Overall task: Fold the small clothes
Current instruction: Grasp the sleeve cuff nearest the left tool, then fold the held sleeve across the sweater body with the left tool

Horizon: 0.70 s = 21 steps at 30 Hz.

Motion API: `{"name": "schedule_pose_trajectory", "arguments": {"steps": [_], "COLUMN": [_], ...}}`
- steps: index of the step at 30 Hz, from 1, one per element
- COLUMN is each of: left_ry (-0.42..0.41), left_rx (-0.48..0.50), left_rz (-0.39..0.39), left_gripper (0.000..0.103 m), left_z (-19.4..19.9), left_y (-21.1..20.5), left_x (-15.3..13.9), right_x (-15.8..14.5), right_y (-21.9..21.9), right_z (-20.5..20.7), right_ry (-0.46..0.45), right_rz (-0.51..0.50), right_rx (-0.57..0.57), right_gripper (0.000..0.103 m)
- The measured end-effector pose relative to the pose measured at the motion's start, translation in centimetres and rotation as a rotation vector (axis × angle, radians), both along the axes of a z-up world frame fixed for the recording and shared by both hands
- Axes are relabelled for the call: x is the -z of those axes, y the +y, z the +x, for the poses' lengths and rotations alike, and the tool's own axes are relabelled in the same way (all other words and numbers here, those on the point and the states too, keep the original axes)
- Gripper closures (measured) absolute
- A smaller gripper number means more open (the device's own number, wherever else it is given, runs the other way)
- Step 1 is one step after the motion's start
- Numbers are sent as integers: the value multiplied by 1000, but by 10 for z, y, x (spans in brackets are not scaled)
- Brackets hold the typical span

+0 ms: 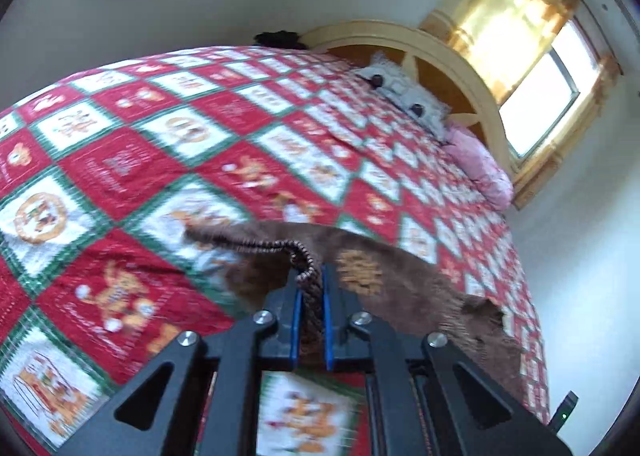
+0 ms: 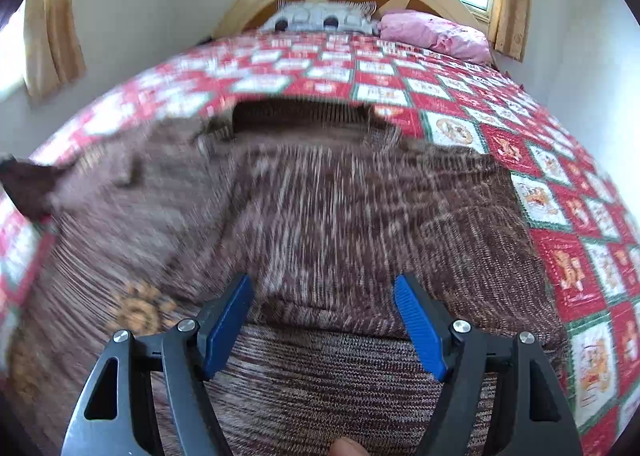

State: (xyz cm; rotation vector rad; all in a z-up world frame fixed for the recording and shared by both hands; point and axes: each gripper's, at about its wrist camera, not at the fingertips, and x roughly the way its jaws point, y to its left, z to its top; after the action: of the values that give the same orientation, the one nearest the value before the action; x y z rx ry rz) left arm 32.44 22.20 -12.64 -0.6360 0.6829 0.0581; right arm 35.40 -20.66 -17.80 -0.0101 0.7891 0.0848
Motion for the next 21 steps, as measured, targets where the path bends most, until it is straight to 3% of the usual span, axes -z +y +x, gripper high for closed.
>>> {"name": "schedule_pose_trajectory", "arguments": {"steps": [3, 9, 13, 21], "left_ry": [-42, -116, -142, -118], "left_rx": [54, 177, 250, 346], "left_rz": [9, 34, 53, 51], "left_gripper": [94, 94, 94, 94], "left_z": [3, 12, 21, 38], "left_y": [-22, -77, -120, -184], "left_x": [-21, -59, -72, -67], "right_x": [-26, -65, -65, -52], "right_y": [-13, -40, -55, -71], "right_z": [-12, -50, -82, -129], "right_ry": [-70, -121, -127, -174], "right_rz": [72, 182, 195, 124], "right_rx": [25, 20, 22, 1], "right_gripper": [29, 29, 29, 29]}}
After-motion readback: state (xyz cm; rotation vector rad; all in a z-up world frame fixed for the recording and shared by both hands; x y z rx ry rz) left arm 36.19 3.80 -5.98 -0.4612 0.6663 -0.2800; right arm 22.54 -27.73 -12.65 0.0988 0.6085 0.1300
